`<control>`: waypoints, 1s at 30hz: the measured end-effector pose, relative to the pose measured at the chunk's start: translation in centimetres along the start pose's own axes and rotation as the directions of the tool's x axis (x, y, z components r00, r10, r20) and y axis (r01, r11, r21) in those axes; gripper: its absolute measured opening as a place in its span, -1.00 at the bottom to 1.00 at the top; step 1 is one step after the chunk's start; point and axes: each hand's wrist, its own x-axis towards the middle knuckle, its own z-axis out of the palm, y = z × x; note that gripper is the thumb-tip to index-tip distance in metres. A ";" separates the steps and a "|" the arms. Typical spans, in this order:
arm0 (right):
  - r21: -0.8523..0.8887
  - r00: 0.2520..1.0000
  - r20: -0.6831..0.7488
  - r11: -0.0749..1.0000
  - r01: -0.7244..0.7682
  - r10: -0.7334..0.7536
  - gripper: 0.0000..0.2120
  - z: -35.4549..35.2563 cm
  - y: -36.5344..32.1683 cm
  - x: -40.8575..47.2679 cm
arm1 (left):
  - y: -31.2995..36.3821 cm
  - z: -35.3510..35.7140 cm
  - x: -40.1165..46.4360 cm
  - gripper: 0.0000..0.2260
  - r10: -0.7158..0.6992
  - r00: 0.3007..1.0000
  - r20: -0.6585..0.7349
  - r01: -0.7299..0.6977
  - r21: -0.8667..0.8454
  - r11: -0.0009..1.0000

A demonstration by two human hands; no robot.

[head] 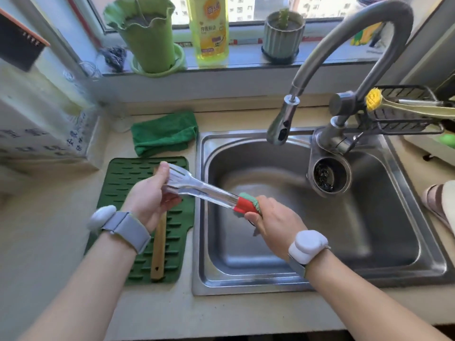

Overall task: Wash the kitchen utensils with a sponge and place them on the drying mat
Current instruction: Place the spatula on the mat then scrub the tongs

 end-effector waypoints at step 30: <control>0.490 0.979 -0.060 0.860 -0.143 0.197 -0.52 1.3 -10.6 4.3 | -3.1 -6.9 0.4 -0.57 0.073 0.997 0.012 -0.061 0.681 0.729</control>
